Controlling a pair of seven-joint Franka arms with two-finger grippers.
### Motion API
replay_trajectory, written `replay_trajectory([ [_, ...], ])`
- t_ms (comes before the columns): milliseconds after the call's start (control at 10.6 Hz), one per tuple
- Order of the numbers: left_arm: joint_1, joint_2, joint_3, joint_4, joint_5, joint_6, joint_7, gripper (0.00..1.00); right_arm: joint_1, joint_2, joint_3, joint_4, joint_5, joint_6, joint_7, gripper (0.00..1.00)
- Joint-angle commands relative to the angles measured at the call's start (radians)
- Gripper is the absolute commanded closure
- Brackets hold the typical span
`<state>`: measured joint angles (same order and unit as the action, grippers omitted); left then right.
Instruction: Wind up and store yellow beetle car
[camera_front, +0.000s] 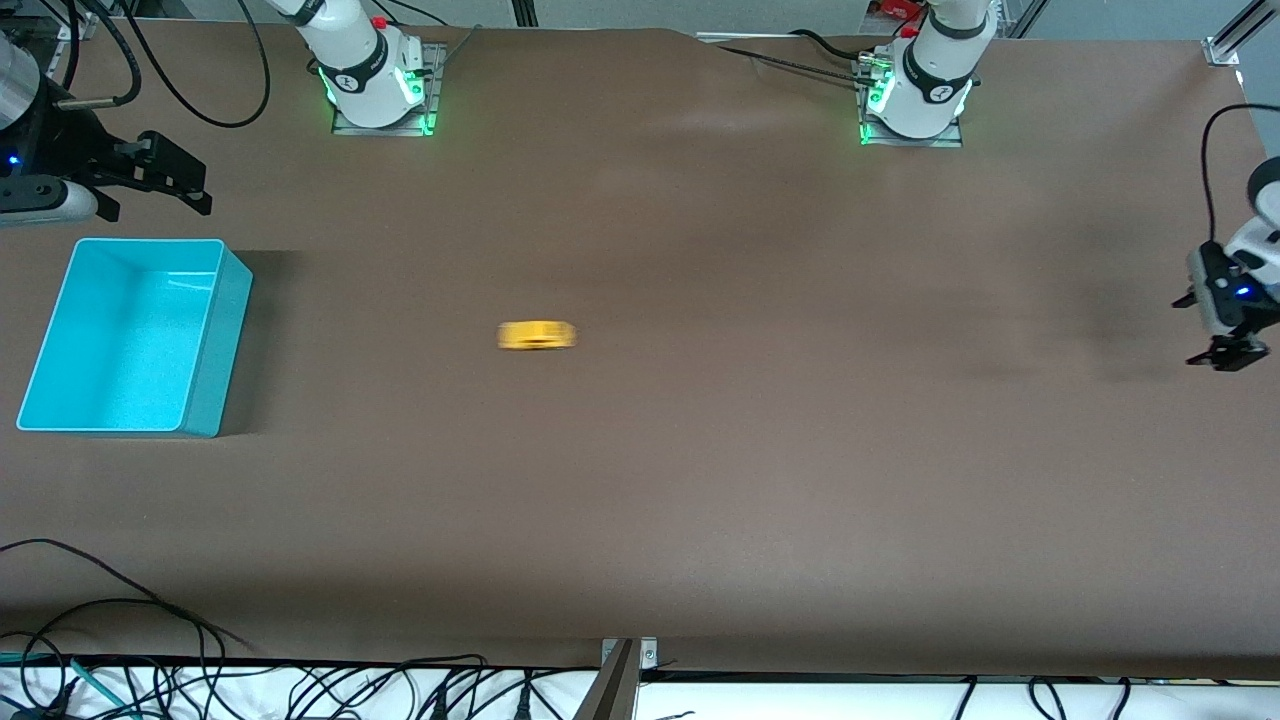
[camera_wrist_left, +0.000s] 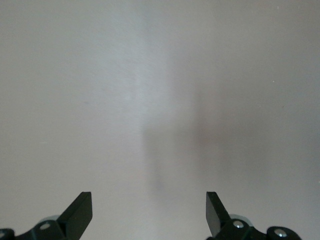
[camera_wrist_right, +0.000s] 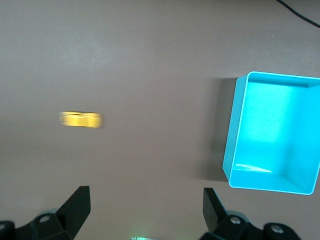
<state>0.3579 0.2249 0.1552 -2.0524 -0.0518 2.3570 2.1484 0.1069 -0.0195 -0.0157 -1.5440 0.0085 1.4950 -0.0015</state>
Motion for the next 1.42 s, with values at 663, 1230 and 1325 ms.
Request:
replay_trajectory([
  [663,-0.063,-0.244,-0.005,-0.045,-0.025,-0.077,-0.027,0.0,0.0,-0.005,0.022,0.013,-0.016,-0.019,0.005,0.0],
  [1230,-0.091,-0.325,-0.017,0.134,-0.011,-0.457,-0.583,0.0,-0.03,0.093,0.0,-0.034,-0.019,-0.019,0.199,0.0],
  [1325,-0.092,-0.325,-0.041,0.181,-0.002,-0.528,-0.685,0.0,-0.042,0.154,-0.006,-0.033,-0.021,-0.01,0.265,0.0],
])
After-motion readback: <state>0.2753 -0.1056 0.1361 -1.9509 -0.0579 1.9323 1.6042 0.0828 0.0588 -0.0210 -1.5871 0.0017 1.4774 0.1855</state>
